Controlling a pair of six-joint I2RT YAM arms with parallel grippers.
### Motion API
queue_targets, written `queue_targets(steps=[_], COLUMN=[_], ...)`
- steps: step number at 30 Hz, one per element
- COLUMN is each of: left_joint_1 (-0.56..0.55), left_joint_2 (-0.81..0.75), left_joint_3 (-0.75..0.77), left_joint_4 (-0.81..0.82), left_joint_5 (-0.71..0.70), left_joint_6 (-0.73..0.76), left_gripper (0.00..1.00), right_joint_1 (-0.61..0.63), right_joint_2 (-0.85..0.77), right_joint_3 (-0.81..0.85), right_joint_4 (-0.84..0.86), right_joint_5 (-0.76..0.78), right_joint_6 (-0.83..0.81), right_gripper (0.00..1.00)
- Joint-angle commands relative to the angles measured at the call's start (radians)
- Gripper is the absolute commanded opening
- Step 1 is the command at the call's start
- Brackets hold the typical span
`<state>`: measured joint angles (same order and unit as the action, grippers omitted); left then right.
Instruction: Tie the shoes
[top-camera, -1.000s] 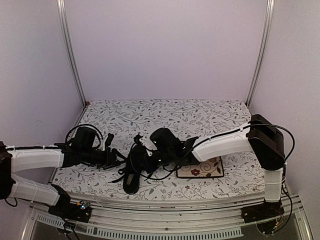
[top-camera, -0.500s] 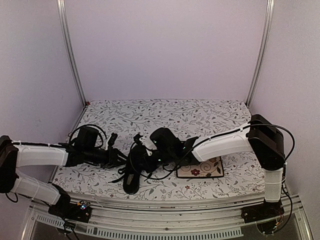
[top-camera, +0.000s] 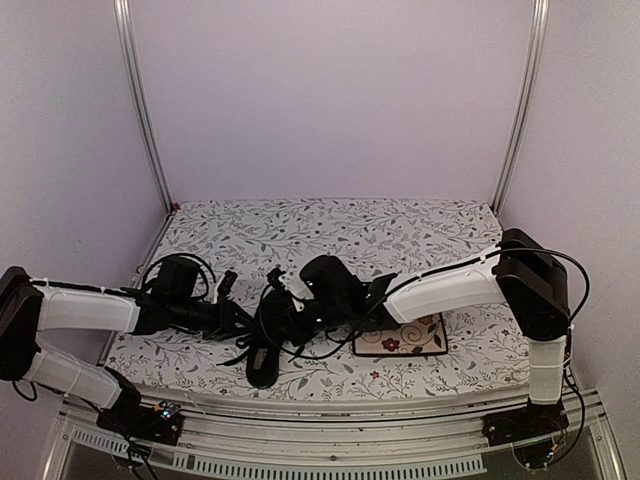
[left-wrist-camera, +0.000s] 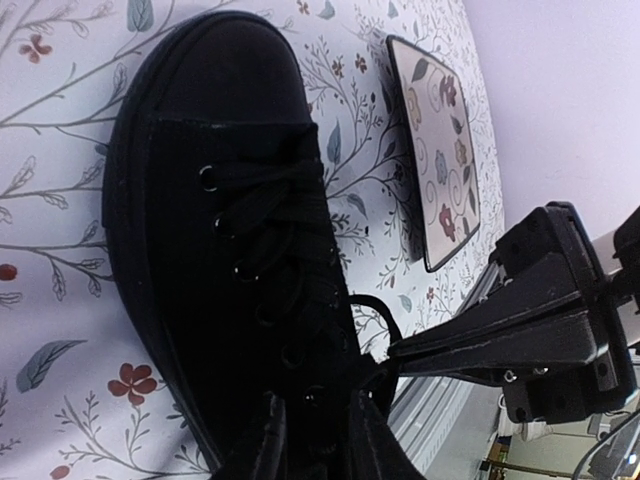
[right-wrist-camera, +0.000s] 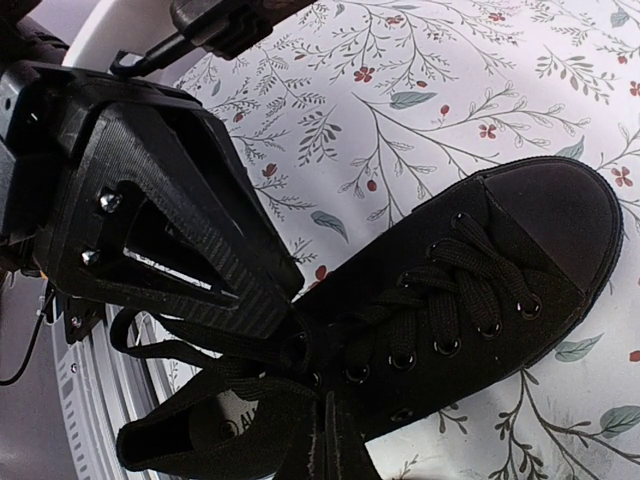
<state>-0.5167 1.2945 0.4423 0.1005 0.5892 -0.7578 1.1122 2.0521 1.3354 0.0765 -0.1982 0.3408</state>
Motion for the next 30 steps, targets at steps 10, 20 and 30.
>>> queue_targets(steps=[10, 20, 30], left_joint_1=[-0.013, -0.016, -0.016], left_joint_2=[-0.011, -0.044, -0.061], left_joint_3=[-0.015, -0.022, -0.031], left_joint_4=[0.068, 0.079, 0.077], left_joint_5=[0.038, 0.025, 0.03], left_joint_6=[-0.014, -0.014, -0.015], left_gripper=[0.08, 0.0, 0.0], right_joint_1=[0.01, 0.026, 0.028], right_joint_2=[-0.033, -0.032, 0.002], right_joint_3=[-0.006, 0.004, 0.041], right_joint_4=[0.03, 0.041, 0.049], right_joint_5=[-0.012, -0.007, -0.004], right_joint_6=[0.007, 0.012, 0.012], right_gripper=[0.02, 0.02, 0.02])
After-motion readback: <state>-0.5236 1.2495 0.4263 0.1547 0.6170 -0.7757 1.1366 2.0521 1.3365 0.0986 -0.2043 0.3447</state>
